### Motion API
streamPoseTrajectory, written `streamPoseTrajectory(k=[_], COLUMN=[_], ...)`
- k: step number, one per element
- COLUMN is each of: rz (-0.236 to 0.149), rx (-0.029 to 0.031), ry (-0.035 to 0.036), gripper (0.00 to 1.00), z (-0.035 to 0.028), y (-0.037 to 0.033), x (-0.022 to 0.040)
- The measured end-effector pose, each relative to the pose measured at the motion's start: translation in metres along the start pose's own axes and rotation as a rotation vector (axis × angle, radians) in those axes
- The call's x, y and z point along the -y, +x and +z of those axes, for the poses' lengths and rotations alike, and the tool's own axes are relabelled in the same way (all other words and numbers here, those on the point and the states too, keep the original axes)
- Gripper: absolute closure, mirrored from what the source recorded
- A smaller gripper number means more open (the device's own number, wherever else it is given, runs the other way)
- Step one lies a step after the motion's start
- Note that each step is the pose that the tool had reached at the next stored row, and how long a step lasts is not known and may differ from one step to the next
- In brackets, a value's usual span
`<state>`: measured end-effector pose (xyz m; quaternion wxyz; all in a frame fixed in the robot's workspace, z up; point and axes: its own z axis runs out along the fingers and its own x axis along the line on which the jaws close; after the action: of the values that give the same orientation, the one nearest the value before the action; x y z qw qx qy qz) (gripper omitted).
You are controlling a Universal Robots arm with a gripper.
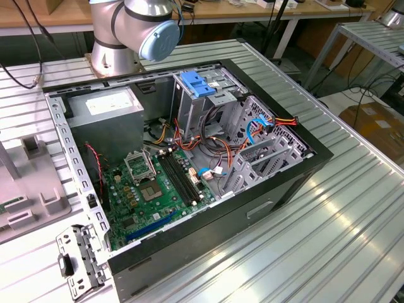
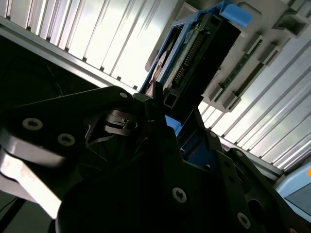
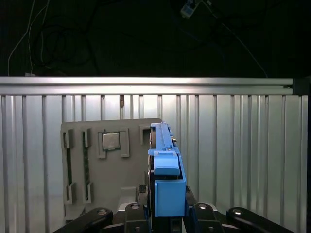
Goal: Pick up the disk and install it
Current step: 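Pick up the disk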
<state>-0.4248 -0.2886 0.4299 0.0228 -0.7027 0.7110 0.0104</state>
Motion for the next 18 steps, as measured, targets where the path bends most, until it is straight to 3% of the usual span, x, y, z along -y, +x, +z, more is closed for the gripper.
streamPoseTrajectory(k=[18], rz=[0.000], rx=[0.0101], ry=[-0.0001], gripper=[0.63], z=[-0.0232], y=[-0.0011], x=[0.0004])
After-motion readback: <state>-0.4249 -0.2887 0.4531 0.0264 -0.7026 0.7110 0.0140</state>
